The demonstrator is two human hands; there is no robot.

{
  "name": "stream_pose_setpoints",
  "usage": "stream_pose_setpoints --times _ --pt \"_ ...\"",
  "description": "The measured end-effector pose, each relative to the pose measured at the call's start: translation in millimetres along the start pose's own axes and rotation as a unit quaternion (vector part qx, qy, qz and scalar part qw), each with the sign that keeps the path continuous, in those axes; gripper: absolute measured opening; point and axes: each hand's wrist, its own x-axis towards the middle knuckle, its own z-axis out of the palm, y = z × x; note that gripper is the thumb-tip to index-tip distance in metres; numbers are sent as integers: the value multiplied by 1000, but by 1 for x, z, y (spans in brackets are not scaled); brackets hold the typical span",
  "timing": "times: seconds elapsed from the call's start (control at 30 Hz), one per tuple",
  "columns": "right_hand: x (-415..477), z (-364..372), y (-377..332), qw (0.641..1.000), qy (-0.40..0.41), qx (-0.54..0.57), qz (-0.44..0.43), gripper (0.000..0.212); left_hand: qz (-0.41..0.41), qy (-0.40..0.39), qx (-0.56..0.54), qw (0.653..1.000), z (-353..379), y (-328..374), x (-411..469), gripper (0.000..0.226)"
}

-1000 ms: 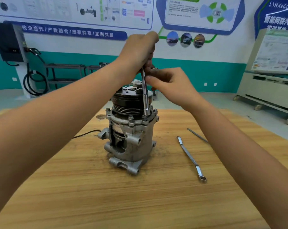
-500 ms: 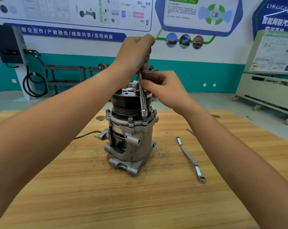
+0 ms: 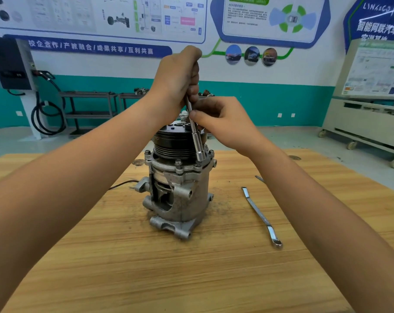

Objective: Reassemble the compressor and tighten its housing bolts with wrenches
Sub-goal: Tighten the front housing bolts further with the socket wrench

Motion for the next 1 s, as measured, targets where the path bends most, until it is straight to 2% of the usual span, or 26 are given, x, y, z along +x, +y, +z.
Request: stream_pose_setpoints --times 0.27,0.37,0.47,0.6,0.7,0.8,0.83,0.87,0.93,0.97,1.0 --pt "0 3 -2 1000 0 18 -13 16 82 -7 110 991 2 5 -3 42" --pt "0 5 -1 1000 -7 17 -7 14 75 9 107 991 1 3 -3 42" --pt "1 4 -1 1000 -10 3 -4 21 52 19 74 996 1 0 -2 41" --pt "2 1 0 999 -32 -18 -2 17 20 32 59 998 2 -2 1 36" --pt "2 -1 2 999 -32 -17 4 12 -4 -1 32 999 3 -2 2 39" --pt "1 -3 5 1000 -20 -1 13 7 -43 -88 -41 994 -4 -1 3 43" --pt "0 -3 6 1000 -20 8 17 4 -47 -106 -6 993 -6 0 4 39" --pt "-1 -2 7 1000 -18 12 21 2 -41 -110 74 990 -9 1 6 35" --pt "-2 -1 9 1000 -6 -1 23 10 7 -93 266 959 -14 4 7 30" --pt "-3 -1 10 1000 2 -6 24 14 38 -81 303 949 -17 5 8 28" --pt "-4 -1 11 1000 11 -4 24 17 55 -68 294 952 -19 6 7 25"
